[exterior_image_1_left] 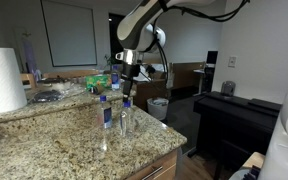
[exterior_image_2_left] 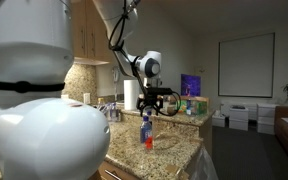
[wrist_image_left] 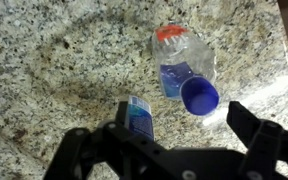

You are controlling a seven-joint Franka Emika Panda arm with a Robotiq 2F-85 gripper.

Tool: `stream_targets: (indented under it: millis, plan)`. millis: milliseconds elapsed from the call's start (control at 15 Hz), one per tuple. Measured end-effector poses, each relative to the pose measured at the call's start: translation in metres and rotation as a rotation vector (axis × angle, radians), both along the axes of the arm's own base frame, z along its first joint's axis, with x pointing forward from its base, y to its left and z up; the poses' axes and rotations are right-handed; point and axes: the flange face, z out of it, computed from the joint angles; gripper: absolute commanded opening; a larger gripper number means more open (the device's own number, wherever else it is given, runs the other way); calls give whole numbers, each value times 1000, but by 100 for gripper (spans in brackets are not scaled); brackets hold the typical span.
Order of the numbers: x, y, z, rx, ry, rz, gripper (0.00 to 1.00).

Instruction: Put the bottles on the counter in the plastic on the side of the counter

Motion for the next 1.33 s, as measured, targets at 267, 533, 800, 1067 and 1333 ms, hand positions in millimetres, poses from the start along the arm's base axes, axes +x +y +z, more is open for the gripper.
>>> stream_targets:
  millis: [267,533,800,1067,1333]
  plan:
    - [-3,1,-3,-3,26,5,100]
    - [-8,1,-8,-10,79,14,74]
    - [-9,1,-8,-8,86,13,46]
    - [-9,1,-8,-8,91,13,22]
    - [-11,1,-8,-9,115,15,9]
